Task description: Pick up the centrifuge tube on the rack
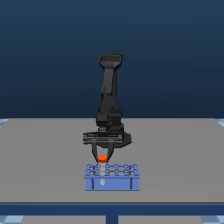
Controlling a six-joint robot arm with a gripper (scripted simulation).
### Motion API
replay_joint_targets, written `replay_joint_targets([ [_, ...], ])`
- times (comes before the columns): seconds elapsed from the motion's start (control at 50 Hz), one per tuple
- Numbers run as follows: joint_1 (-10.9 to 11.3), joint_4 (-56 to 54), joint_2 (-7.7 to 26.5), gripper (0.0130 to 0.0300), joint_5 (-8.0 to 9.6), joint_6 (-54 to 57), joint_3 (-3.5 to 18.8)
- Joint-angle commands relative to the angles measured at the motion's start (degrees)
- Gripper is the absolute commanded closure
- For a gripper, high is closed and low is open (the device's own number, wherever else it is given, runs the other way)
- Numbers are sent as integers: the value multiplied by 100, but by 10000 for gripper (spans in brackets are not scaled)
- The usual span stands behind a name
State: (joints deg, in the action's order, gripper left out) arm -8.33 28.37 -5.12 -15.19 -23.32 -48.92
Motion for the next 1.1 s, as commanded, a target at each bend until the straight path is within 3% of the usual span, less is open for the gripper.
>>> replay_joint_targets([
  [0.02,1,86,-35,300,43,-92,18],
  [0.56,1,1149,-313,300,400,-1182,171],
  [0.82,1,2324,-489,300,606,-2376,289],
  [1.1,1,3458,-603,300,716,-3522,378],
])
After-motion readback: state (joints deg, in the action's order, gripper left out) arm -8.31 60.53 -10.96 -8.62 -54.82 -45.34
